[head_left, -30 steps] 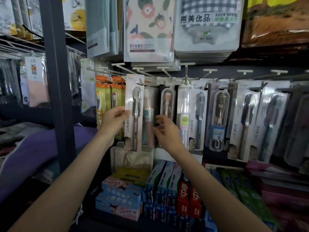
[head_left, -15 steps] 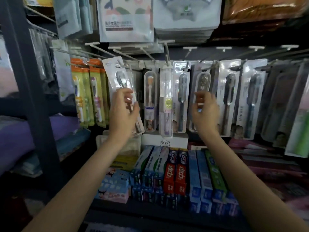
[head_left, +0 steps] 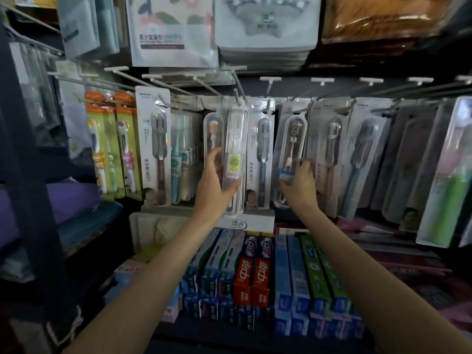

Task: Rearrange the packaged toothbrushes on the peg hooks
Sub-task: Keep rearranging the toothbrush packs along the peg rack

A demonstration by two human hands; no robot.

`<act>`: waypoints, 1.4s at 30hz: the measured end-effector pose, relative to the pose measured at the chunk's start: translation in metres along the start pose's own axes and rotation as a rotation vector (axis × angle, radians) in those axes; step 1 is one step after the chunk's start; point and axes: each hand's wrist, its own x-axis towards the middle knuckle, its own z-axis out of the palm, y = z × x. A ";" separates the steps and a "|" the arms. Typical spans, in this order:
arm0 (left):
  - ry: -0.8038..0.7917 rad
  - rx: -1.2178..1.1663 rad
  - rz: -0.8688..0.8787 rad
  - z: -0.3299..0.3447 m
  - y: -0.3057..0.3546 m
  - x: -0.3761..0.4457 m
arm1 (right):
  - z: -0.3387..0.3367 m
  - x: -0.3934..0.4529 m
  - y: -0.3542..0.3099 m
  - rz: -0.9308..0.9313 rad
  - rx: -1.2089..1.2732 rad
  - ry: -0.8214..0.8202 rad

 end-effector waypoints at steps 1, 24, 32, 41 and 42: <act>0.001 0.009 0.007 -0.001 -0.001 -0.001 | 0.001 0.000 -0.001 -0.007 0.007 0.003; 0.001 0.185 0.047 -0.002 -0.008 0.000 | -0.012 -0.052 0.001 0.000 0.346 -0.092; 0.281 0.306 0.203 -0.025 0.001 -0.012 | -0.009 -0.064 -0.006 -0.367 0.100 -0.186; 0.492 0.270 -0.099 -0.063 -0.018 -0.010 | 0.000 -0.059 -0.051 -0.505 -0.034 -0.227; 0.476 0.262 -0.120 -0.065 -0.024 -0.008 | 0.001 -0.058 -0.053 -0.487 -0.022 -0.221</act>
